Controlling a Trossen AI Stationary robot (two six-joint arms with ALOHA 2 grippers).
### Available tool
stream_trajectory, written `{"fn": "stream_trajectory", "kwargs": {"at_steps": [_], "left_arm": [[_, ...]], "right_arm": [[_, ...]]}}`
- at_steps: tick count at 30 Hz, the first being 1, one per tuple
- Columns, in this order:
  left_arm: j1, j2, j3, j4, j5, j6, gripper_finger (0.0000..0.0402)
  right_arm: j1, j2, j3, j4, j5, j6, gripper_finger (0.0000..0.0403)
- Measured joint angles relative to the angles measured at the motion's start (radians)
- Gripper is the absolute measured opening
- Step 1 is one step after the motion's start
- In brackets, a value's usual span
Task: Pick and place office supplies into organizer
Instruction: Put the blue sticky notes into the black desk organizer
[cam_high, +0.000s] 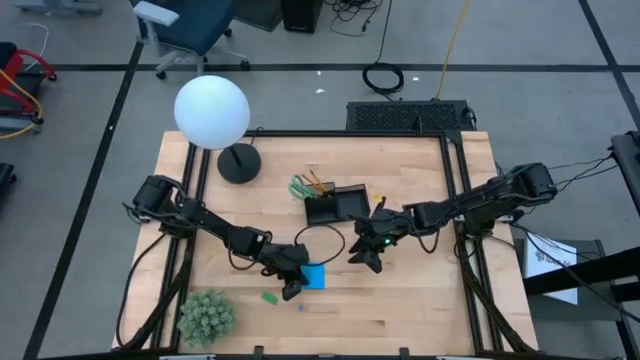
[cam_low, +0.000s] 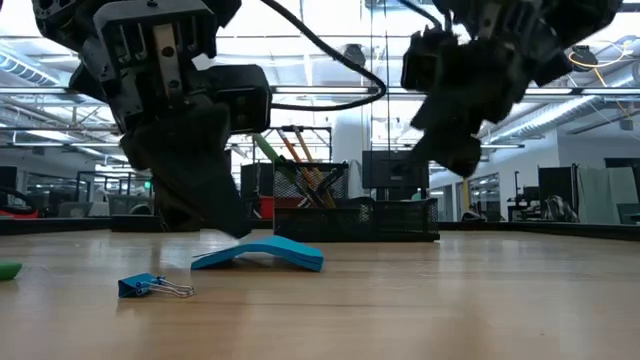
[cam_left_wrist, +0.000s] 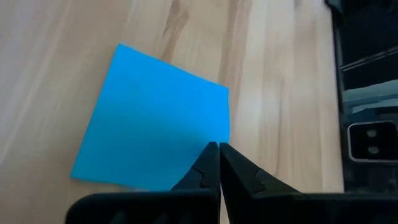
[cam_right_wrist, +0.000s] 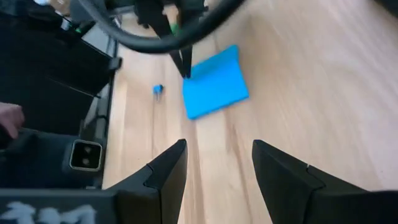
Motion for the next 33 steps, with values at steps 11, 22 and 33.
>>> {"fn": "stream_trajectory", "kwargs": {"at_steps": [11, 22, 33], "left_arm": [[0.001, 0.0, 0.001, 0.013, 0.0, -0.015, 0.0], [-0.006, -0.053, 0.0, 0.011, 0.011, -0.057, 0.0], [-0.016, -0.132, 0.001, -0.098, -0.052, -0.052, 0.0]], "right_arm": [[-0.019, 0.204, -0.004, 0.274, -0.099, 0.029, 0.0171], [-0.039, 0.363, 0.13, 0.358, -0.14, -0.016, 0.0171], [-0.094, 0.436, 0.151, 0.354, -0.193, -0.059, 0.0171]]}}
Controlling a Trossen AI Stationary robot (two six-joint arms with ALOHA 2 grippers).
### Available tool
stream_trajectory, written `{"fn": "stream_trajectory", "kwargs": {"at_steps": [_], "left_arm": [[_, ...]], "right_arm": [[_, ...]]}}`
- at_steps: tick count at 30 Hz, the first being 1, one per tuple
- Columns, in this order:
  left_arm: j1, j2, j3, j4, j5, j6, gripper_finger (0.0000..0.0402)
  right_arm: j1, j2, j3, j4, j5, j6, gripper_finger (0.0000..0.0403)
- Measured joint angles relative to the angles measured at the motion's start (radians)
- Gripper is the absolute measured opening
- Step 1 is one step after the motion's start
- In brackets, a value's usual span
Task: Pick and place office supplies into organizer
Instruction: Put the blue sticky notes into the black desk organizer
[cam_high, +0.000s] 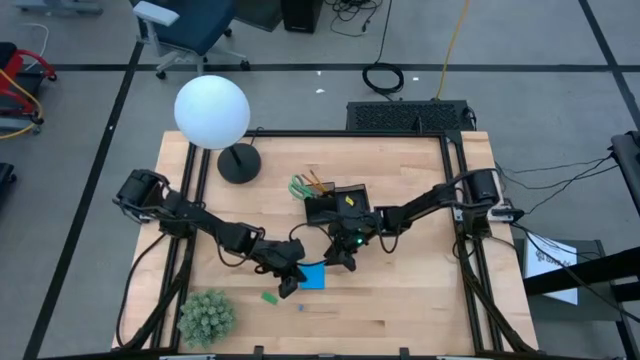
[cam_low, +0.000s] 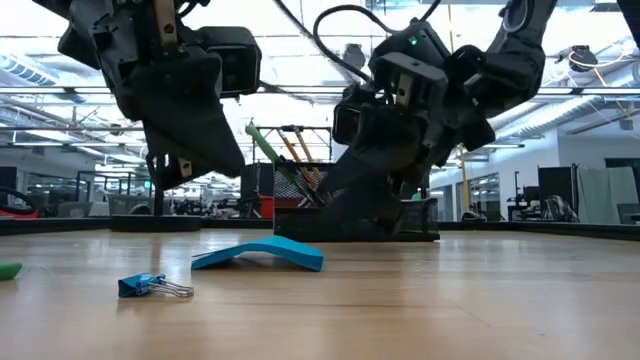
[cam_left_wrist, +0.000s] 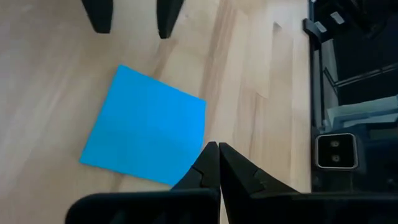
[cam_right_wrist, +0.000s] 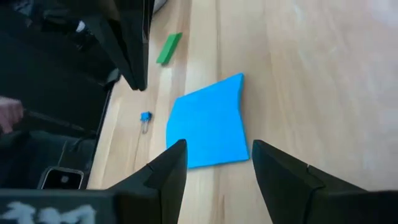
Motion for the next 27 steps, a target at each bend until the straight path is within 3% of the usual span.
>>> {"fn": "stream_trajectory", "kwargs": {"at_steps": [10, 15, 21, 27], "left_arm": [[-0.051, -0.013, 0.001, 0.025, 0.001, -0.015, 0.0], [-0.063, -0.012, 0.0, 0.015, -0.007, -0.011, 0.0], [-0.054, -0.011, 0.0, 0.014, -0.01, 0.002, 0.0], [-0.054, -0.011, 0.0, 0.025, 0.026, -0.006, 0.0]], "right_arm": [[-0.033, 0.003, 0.024, -0.018, -0.043, -0.054, 0.0171], [-0.037, 0.005, 0.091, -0.115, -0.043, -0.136, 0.0171], [-0.053, 0.088, 0.181, -0.131, -0.046, -0.123, 0.0171], [-0.054, 0.176, 0.268, -0.132, -0.134, -0.079, 0.0171]]}}
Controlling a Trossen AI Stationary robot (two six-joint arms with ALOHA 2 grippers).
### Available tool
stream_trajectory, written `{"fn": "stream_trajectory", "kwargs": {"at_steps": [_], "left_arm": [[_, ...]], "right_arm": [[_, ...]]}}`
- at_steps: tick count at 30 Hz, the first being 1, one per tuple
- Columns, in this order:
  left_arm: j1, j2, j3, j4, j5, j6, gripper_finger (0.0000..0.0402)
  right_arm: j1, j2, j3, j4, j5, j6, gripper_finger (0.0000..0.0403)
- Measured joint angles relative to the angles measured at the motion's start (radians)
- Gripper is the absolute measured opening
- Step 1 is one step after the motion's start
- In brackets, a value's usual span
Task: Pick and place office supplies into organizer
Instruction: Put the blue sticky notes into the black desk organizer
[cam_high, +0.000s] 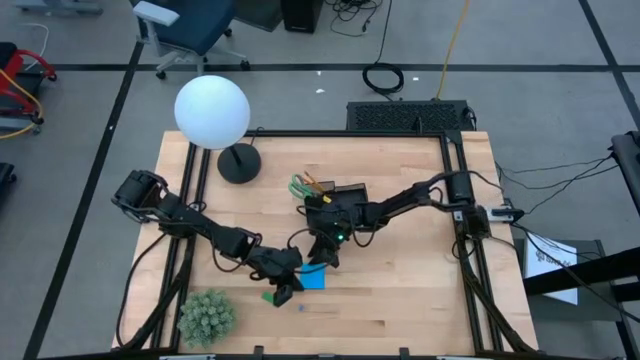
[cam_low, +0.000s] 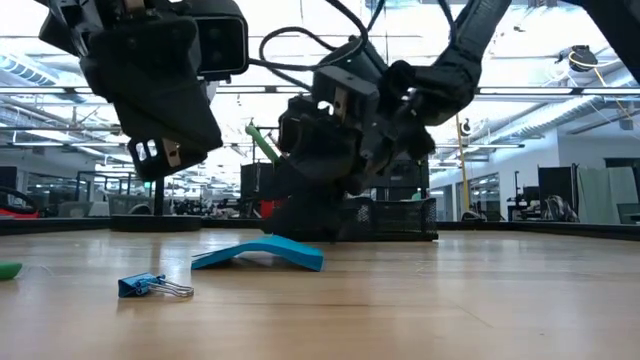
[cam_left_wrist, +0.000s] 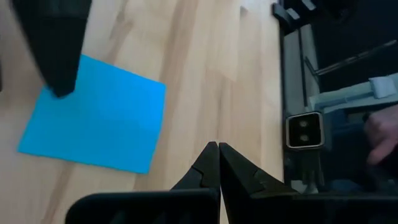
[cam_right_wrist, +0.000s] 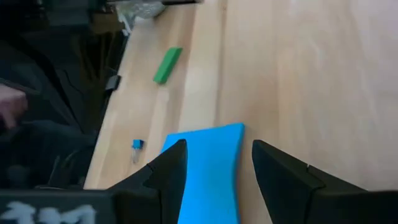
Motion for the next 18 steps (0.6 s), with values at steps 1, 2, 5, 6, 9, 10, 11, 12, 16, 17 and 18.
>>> {"fn": "stream_trajectory", "kwargs": {"at_steps": [1, 2, 5, 6, 9, 10, 11, 12, 16, 17, 18], "left_arm": [[0.0, 0.0, 0.0, 0.002, 0.006, 0.0, 0.0], [0.0, 0.0, 0.0, 0.001, 0.008, 0.0, 0.0], [0.0, 0.0, 0.0, -0.007, 0.02, -0.001, 0.0], [0.0, 0.003, 0.0, -0.007, 0.025, -0.001, 0.0], [0.0, 0.016, 0.0, -0.011, 0.03, -0.006, 0.0], [0.0, 0.019, -0.002, -0.011, 0.033, -0.006, 0.0], [0.001, 0.027, -0.001, 0.007, 0.034, -0.007, 0.0], [0.003, 0.035, 0.001, 0.02, 0.039, -0.007, 0.0], [0.005, 0.059, 0.001, 0.056, 0.056, -0.008, 0.0], [0.005, 0.064, 0.001, 0.059, 0.055, -0.008, 0.0], [0.005, 0.066, -0.001, 0.055, 0.055, -0.008, 0.0]], "right_arm": [[0.003, 0.008, 0.01, 0.0, -0.014, 0.002, 0.0171], [0.006, 0.012, 0.015, 0.0, -0.021, 0.002, 0.0171], [0.014, 0.014, 0.016, -0.006, -0.037, 0.005, 0.0171], [0.019, 0.013, 0.017, -0.019, -0.037, 0.002, 0.0171], [0.025, 0.006, 0.018, -0.052, -0.041, 0.0, 0.0171], [0.027, 0.006, 0.018, -0.052, -0.041, -0.002, 0.0171], [0.03, 0.006, 0.018, -0.052, -0.041, -0.003, 0.0171], [0.032, 0.006, 0.018, -0.052, -0.04, -0.004, 0.0171], [0.033, 0.006, 0.018, -0.072, -0.025, -0.018, 0.0171], [0.033, 0.005, 0.018, -0.077, -0.013, -0.023, 0.0171], [0.031, 0.005, 0.018, -0.078, -0.011, -0.027, 0.0171]]}}
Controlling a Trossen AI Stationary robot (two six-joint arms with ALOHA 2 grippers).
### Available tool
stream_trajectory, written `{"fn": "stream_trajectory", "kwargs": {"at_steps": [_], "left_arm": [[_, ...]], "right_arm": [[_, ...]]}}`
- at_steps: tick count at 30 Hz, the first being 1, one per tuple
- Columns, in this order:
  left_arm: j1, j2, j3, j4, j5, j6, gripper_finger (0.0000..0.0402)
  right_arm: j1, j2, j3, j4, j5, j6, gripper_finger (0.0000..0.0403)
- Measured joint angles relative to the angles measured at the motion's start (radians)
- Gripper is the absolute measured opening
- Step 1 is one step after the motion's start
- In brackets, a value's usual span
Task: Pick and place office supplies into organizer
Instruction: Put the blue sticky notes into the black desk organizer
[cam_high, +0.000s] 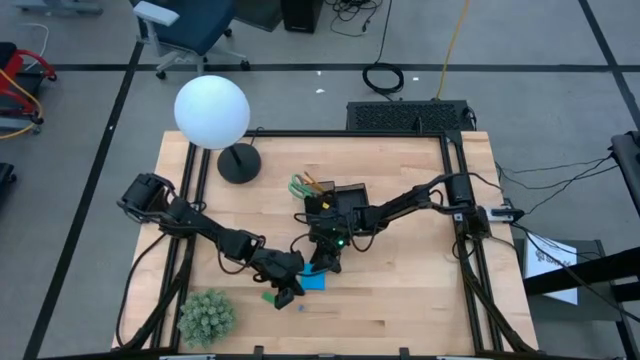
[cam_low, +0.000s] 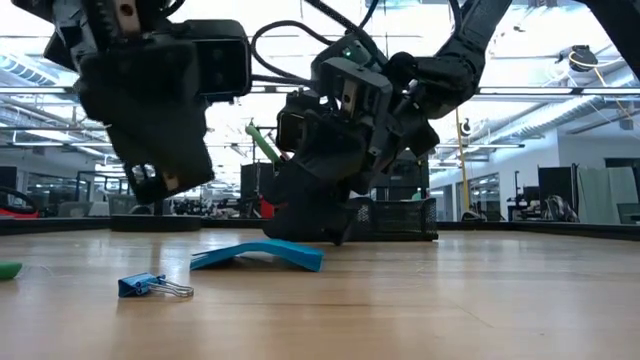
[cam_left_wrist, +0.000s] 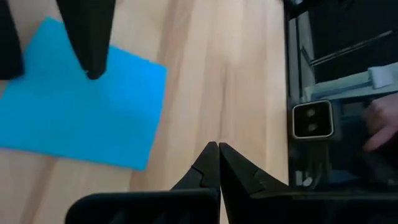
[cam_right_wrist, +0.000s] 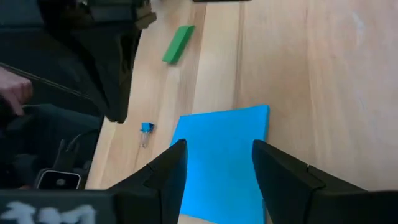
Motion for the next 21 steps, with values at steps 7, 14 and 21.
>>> {"fn": "stream_trajectory", "kwargs": {"at_steps": [7, 14, 21], "left_arm": [[0.003, 0.021, 0.0, 0.05, 0.005, -0.013, 0.0], [0.005, 0.029, 0.001, 0.071, -0.004, -0.012, 0.0], [0.013, 0.029, 0.001, 0.072, -0.013, -0.008, 0.0]], "right_arm": [[-0.022, 0.0, 0.0, -0.019, 0.004, 0.006, 0.0171], [-0.038, -0.009, -0.002, -0.02, 0.004, 0.018, 0.0171], [-0.039, -0.011, -0.002, -0.014, 0.0, 0.04, 0.0171]]}}
